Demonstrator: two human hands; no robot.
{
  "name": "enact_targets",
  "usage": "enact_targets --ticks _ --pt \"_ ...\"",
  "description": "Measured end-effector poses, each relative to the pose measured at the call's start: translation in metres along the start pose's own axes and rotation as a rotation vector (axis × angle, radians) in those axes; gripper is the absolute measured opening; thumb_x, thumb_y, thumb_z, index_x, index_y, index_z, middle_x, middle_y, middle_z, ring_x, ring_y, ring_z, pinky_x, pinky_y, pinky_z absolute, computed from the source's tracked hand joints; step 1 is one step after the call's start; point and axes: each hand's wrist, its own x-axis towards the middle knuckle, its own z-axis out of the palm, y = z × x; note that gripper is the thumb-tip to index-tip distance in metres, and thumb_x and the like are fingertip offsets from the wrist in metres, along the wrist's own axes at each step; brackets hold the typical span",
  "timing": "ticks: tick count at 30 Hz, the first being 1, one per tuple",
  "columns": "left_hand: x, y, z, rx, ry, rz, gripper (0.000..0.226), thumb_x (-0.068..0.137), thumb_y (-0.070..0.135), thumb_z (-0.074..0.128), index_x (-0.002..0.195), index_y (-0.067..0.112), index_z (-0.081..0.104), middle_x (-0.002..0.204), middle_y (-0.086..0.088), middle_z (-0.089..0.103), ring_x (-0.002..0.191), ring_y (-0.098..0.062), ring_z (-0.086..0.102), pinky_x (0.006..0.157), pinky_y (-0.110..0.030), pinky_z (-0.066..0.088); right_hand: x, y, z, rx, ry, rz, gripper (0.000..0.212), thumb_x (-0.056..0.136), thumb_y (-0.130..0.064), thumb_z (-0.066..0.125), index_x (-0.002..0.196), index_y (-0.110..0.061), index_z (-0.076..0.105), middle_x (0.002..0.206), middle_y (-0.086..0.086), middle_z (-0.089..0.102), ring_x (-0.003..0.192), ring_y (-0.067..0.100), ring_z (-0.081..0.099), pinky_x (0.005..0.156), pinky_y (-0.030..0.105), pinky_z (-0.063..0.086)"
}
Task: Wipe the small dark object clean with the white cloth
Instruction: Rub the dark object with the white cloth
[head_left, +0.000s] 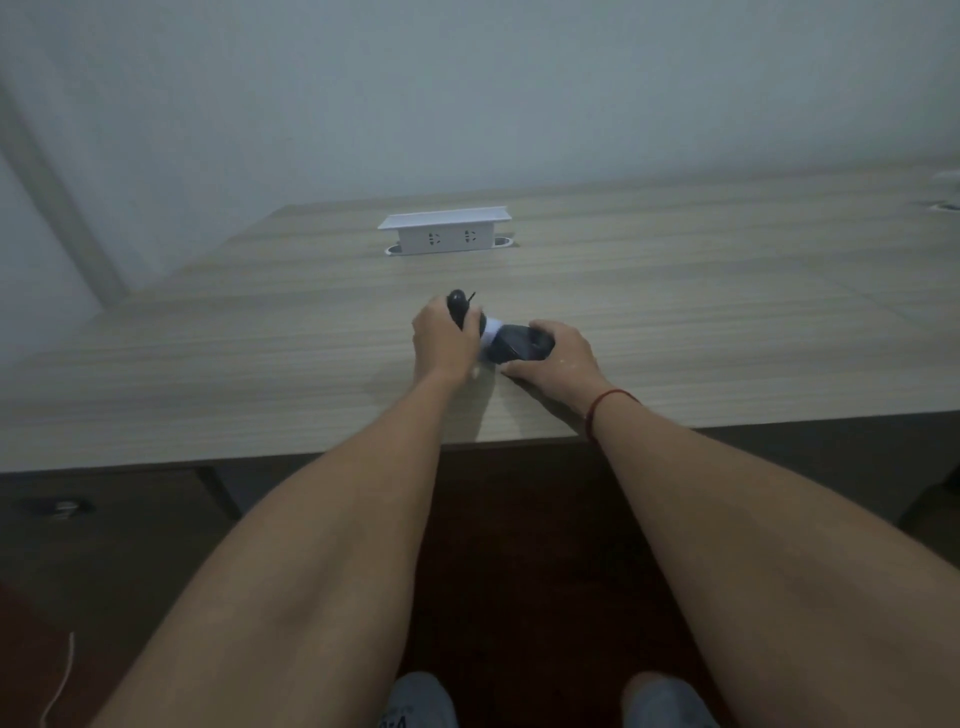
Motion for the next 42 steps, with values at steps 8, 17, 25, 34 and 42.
enact_targets --ticks 8,17,25,34,42 --pt "0.012 -0.003 -0.002 0.011 -0.037 0.072 0.032 0.09 0.029 0.061 0.098 -0.001 0.063 0.097 -0.016 0.065 0.086 -0.024 0.057 0.073 -0.029 0.042 -0.003 -0.001 0.001 -0.03 0.017 -0.001 0.072 0.072 -0.032 0.082 0.135 -0.018 0.049 0.131 0.004 0.057 0.122 0.024 0.052 0.104 0.044 0.046" --pt "0.015 0.002 0.007 0.083 -0.048 0.024 0.033 0.091 0.029 0.06 0.105 -0.001 0.063 0.11 -0.02 0.064 0.098 -0.032 0.063 0.074 -0.031 0.043 -0.006 -0.005 -0.001 -0.028 0.013 0.012 0.07 0.073 -0.03 0.082 0.134 -0.017 0.05 0.131 0.004 0.058 0.121 0.024 0.053 0.103 0.043 0.047" --pt "0.006 0.0 0.002 -0.063 -0.028 -0.236 0.041 0.09 0.027 0.061 0.12 0.0 0.06 0.123 -0.018 0.063 0.111 -0.033 0.062 0.09 -0.034 0.049 -0.01 -0.008 -0.001 0.132 0.065 0.062 0.048 0.084 -0.043 0.065 0.12 -0.011 0.062 0.104 0.004 0.063 0.107 0.026 0.061 0.096 0.047 0.052" --pt "-0.001 -0.006 -0.025 -0.262 -0.477 -0.363 0.017 0.091 0.018 0.064 0.08 0.009 0.056 0.078 -0.016 0.063 0.058 -0.02 0.057 0.051 -0.027 0.048 -0.006 -0.015 0.006 0.028 0.189 0.133 0.051 0.084 -0.047 0.065 0.125 -0.017 0.061 0.121 0.007 0.067 0.11 0.027 0.062 0.093 0.039 0.051" --pt "-0.009 -0.002 -0.001 -0.298 -0.167 -0.381 0.024 0.086 0.024 0.067 0.099 0.003 0.064 0.093 -0.016 0.07 0.071 -0.03 0.073 0.069 -0.04 0.063 -0.006 -0.013 0.005 0.021 0.237 0.156 0.052 0.083 -0.05 0.068 0.123 -0.017 0.062 0.118 0.004 0.068 0.107 0.024 0.063 0.08 0.029 0.045"
